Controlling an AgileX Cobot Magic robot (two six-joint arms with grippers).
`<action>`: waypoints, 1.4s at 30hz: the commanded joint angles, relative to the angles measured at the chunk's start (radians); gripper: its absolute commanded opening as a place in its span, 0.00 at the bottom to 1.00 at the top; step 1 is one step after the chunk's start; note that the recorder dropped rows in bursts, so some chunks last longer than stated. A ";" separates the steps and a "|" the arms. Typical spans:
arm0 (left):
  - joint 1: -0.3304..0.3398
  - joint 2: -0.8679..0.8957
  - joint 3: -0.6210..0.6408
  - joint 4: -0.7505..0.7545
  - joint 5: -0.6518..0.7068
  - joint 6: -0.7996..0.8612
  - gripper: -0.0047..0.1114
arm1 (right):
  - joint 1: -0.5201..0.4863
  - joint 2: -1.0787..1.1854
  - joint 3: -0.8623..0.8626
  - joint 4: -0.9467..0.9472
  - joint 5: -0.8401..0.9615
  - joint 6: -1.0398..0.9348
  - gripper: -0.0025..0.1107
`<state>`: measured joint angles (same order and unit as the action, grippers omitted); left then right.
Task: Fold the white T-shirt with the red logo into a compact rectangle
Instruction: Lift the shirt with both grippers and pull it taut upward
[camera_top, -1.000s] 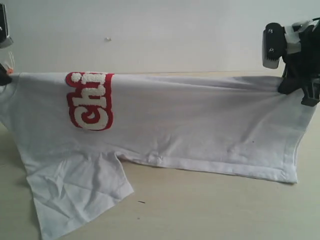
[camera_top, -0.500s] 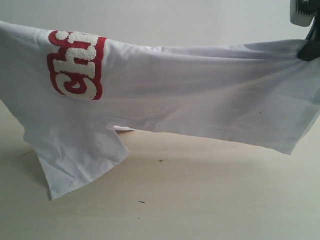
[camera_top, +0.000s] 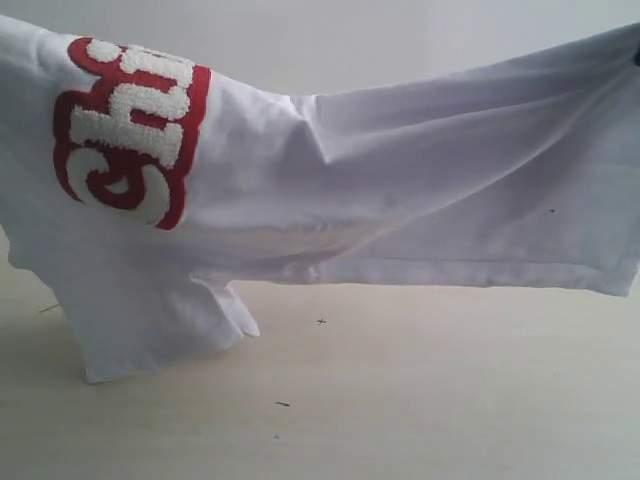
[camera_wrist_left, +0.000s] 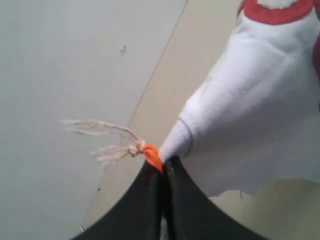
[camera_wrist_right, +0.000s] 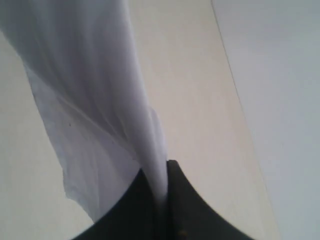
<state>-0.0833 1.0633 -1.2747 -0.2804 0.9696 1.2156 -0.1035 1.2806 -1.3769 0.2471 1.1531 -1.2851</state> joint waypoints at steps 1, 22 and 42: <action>-0.069 -0.130 -0.008 0.165 0.053 -0.127 0.04 | -0.001 -0.071 0.005 0.044 0.060 0.005 0.02; -0.396 -0.438 0.009 0.581 0.252 -0.413 0.04 | -0.001 -0.210 0.083 0.052 0.068 0.115 0.02; -0.456 -0.035 0.086 0.657 0.166 -0.380 0.04 | -0.001 0.014 0.140 0.022 0.068 0.094 0.02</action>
<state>-0.5332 0.9170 -1.2157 0.3069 1.2212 0.8373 -0.1017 1.2468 -1.2388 0.2839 1.2321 -1.1833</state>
